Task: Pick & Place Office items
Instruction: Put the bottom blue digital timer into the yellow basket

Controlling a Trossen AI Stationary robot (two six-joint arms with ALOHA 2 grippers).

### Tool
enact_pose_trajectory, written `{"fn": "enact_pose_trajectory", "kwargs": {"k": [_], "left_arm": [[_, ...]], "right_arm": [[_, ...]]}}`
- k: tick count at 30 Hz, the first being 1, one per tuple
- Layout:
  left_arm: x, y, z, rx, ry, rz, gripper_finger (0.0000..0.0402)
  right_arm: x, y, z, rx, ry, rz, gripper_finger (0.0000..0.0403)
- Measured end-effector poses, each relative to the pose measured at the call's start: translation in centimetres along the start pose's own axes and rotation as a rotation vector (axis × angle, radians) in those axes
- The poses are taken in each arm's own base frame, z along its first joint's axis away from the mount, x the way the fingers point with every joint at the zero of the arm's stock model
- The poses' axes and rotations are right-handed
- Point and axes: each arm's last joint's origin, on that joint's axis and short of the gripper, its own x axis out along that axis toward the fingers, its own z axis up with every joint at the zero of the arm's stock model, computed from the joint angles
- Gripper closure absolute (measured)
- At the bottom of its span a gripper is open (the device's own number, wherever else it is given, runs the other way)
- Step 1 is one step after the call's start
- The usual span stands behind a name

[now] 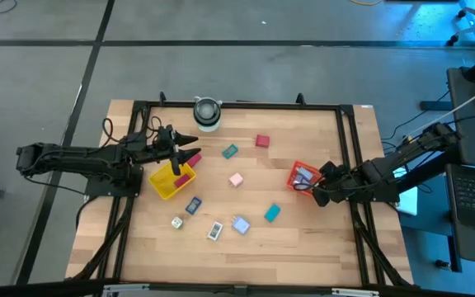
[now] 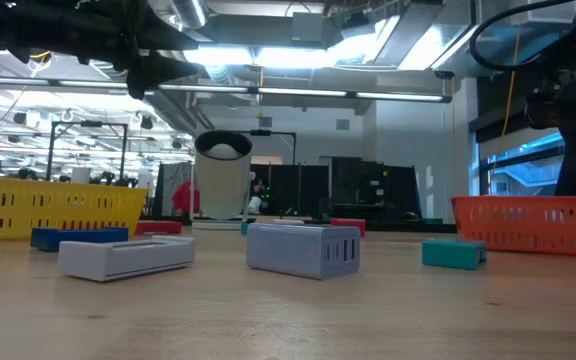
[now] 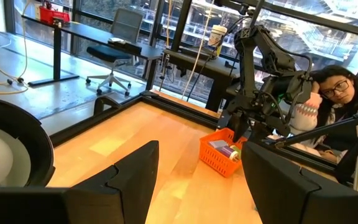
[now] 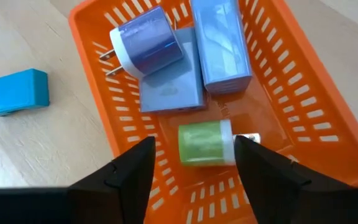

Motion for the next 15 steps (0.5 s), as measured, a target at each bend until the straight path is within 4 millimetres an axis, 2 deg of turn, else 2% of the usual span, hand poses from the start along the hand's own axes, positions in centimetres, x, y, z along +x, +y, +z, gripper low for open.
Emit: {"fn": "enact_pose_trajectory", "kwargs": {"k": [8,15], "left_arm": [[0.0,0.0,0.0,0.001,0.002,-0.006,0.0176],[0.0,-0.1,0.0,0.065,0.005,-0.019,0.0176]], "right_arm": [[-0.5,0.4,0.3,-0.049,-0.010,0.015,0.0178],[-3.8,2.6,2.5,-0.253,-0.127,0.093,0.0178]]}}
